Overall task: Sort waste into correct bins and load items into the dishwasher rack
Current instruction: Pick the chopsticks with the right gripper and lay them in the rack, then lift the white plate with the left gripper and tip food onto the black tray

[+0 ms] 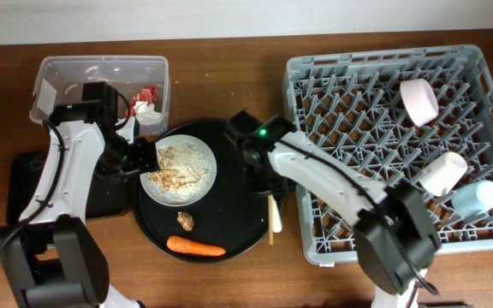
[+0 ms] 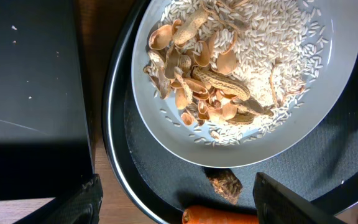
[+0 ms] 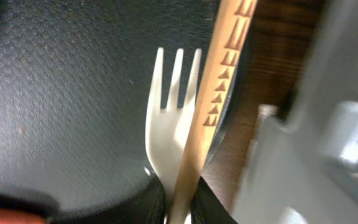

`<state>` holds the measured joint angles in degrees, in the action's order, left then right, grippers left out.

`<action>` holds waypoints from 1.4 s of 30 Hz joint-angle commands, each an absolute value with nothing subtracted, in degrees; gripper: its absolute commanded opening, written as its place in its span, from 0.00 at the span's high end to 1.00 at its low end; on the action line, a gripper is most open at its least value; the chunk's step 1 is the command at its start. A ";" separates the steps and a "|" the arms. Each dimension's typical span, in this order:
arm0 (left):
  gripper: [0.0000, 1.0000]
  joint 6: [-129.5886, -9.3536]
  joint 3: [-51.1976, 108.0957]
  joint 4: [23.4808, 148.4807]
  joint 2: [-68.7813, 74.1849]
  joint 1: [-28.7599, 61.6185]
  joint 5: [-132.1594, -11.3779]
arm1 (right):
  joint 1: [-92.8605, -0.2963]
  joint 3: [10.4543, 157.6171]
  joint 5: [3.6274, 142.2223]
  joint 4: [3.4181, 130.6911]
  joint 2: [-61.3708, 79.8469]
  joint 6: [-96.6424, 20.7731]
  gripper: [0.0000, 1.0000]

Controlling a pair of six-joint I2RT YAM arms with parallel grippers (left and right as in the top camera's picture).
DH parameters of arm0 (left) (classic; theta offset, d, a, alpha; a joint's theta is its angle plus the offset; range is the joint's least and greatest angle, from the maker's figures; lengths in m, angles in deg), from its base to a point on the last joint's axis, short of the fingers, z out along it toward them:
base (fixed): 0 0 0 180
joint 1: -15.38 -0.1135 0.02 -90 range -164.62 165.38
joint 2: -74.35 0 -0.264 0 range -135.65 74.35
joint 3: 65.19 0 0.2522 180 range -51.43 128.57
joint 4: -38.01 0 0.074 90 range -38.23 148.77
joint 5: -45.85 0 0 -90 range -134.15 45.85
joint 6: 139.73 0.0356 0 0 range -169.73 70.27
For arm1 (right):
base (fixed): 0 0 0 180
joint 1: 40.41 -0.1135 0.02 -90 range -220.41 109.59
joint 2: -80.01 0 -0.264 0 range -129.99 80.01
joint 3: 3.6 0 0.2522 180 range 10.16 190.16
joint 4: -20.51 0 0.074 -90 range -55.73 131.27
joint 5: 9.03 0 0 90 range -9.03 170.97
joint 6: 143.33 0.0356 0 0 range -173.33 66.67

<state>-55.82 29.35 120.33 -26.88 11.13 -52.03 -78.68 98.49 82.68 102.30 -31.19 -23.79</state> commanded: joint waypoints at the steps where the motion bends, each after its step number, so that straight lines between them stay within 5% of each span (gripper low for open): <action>1: 0.23 -56.15 28.86 120.37 -25.70 11.11 -51.79 | -76.97 99.87 84.78 104.03 -24.28 -29.63 0.85; 7: 0.23 -56.15 28.86 120.37 -25.68 11.11 -51.79 | -62.28 98.76 84.83 109.93 -20.00 -37.08 0.85; 14: 0.23 -56.15 28.86 120.42 -25.70 11.11 -51.79 | -62.48 89.01 84.48 99.33 -21.74 -39.60 0.85; 16: 0.23 -56.15 28.86 120.42 -25.68 11.11 -51.79 | -62.52 87.46 84.48 98.08 -21.74 -39.60 0.46; 17: 0.23 -56.15 28.86 120.42 -25.68 11.11 -51.81 | -62.52 87.54 84.48 98.08 -21.72 -39.60 0.36; 23: 0.23 -56.15 28.86 120.44 -25.68 11.11 -51.81 | -60.69 98.67 84.48 103.79 -12.45 -36.32 0.33; 26: 0.23 -56.15 28.86 119.76 -25.70 11.57 -52.91 | -52.25 99.22 82.05 108.16 -4.76 -34.48 0.21; 31: 0.24 -56.17 28.86 108.99 -26.42 27.13 -56.18 | -48.34 99.04 82.49 115.96 -4.83 -38.37 0.14; 35: 0.24 -56.21 28.86 105.29 -33.20 39.43 -50.92 | -35.38 99.04 83.12 118.34 -4.83 -38.77 0.12; 40: 0.25 -59.36 28.86 103.83 -39.97 41.64 -47.29 | -29.13 99.04 81.63 119.33 -4.83 -40.73 0.11; 42: 0.34 -59.36 28.71 103.81 -40.19 41.64 -47.31 | -29.13 99.04 81.63 119.37 -4.83 -40.73 0.11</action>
